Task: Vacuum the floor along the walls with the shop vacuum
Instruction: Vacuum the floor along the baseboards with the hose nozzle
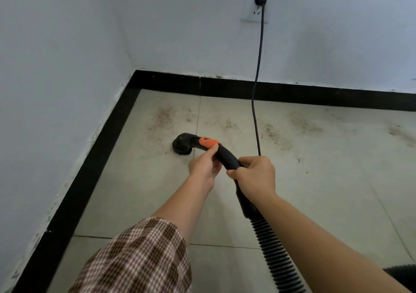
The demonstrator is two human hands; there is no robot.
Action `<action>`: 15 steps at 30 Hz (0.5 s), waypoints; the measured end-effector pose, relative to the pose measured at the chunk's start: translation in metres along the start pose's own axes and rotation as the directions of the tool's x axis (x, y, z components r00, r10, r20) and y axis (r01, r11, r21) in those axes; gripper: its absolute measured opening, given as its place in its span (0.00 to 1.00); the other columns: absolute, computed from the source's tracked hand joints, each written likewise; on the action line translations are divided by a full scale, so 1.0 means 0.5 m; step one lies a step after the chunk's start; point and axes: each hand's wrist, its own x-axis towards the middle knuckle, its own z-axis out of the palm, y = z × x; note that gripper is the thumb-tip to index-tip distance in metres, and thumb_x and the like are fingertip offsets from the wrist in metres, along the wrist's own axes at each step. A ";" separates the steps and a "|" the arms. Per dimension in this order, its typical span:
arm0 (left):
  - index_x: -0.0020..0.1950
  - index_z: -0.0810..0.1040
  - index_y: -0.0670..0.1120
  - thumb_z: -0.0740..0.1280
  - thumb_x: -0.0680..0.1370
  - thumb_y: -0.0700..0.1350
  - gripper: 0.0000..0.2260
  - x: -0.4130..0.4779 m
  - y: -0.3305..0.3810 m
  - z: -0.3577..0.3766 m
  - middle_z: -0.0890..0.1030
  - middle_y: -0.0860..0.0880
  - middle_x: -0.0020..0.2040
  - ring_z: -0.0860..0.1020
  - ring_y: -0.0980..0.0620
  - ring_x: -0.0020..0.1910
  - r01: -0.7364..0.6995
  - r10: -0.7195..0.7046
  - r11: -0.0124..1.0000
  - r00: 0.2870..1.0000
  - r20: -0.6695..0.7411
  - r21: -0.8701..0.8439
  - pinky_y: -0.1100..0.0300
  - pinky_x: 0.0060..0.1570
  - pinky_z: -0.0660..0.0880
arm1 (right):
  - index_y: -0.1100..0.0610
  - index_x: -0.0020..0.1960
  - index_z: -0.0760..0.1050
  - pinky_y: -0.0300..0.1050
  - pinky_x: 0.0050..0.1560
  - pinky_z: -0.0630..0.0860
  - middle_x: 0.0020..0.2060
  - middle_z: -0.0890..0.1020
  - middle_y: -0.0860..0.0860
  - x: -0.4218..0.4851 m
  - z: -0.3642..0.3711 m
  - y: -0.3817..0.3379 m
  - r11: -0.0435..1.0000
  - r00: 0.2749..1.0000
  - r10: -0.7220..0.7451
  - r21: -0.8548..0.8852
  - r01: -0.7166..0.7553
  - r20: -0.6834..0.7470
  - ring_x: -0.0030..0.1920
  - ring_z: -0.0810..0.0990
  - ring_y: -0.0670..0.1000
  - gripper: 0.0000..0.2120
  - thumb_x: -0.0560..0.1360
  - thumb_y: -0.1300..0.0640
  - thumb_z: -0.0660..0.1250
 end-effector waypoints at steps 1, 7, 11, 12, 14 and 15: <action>0.59 0.77 0.39 0.71 0.76 0.41 0.13 0.002 0.003 -0.004 0.82 0.40 0.55 0.81 0.49 0.47 -0.007 0.007 1.000 1.000 0.004 -0.004 0.56 0.52 0.77 | 0.57 0.39 0.83 0.48 0.36 0.79 0.31 0.83 0.57 0.001 0.006 -0.001 1.000 1.000 -0.001 0.012 0.001 0.001 0.30 0.79 0.54 0.01 0.68 0.61 0.74; 0.60 0.77 0.38 0.71 0.77 0.41 0.14 0.001 0.017 -0.023 0.83 0.41 0.55 0.81 0.49 0.48 -0.023 0.023 0.999 1.000 0.013 0.030 0.56 0.53 0.76 | 0.57 0.38 0.82 0.44 0.33 0.75 0.28 0.80 0.54 -0.001 0.026 0.001 0.998 1.000 -0.007 0.055 0.006 0.018 0.27 0.75 0.51 0.02 0.68 0.62 0.74; 0.59 0.77 0.38 0.72 0.76 0.40 0.13 0.000 0.026 -0.034 0.83 0.41 0.55 0.82 0.48 0.49 -0.020 0.020 0.999 1.000 -0.003 0.045 0.55 0.56 0.77 | 0.54 0.38 0.82 0.49 0.40 0.81 0.33 0.84 0.55 -0.002 0.033 -0.007 0.999 1.000 -0.012 0.053 0.011 0.014 0.34 0.82 0.55 0.04 0.67 0.61 0.75; 0.58 0.78 0.39 0.72 0.76 0.40 0.13 -0.001 0.026 -0.035 0.83 0.41 0.54 0.82 0.48 0.48 -0.020 0.020 0.999 1.000 -0.005 0.042 0.55 0.57 0.77 | 0.52 0.36 0.81 0.52 0.42 0.82 0.34 0.84 0.55 -0.003 0.033 -0.009 0.999 1.000 -0.011 0.052 0.011 0.007 0.35 0.83 0.56 0.06 0.67 0.61 0.76; 0.58 0.78 0.39 0.72 0.76 0.40 0.12 -0.002 0.029 -0.038 0.83 0.41 0.53 0.82 0.49 0.47 -0.019 0.020 0.999 1.000 -0.004 0.038 0.54 0.58 0.77 | 0.49 0.31 0.76 0.56 0.44 0.82 0.37 0.85 0.57 -0.005 0.032 -0.014 0.998 1.000 -0.005 0.058 0.005 -0.003 0.37 0.83 0.59 0.13 0.66 0.62 0.76; 0.58 0.78 0.39 0.72 0.76 0.40 0.12 -0.002 0.031 -0.040 0.83 0.41 0.53 0.82 0.49 0.47 -0.019 0.019 0.999 1.000 -0.003 0.039 0.54 0.58 0.77 | 0.49 0.30 0.75 0.57 0.44 0.82 0.38 0.85 0.57 -0.007 0.031 -0.017 0.998 1.000 -0.003 0.065 0.003 -0.001 0.37 0.83 0.60 0.14 0.66 0.62 0.76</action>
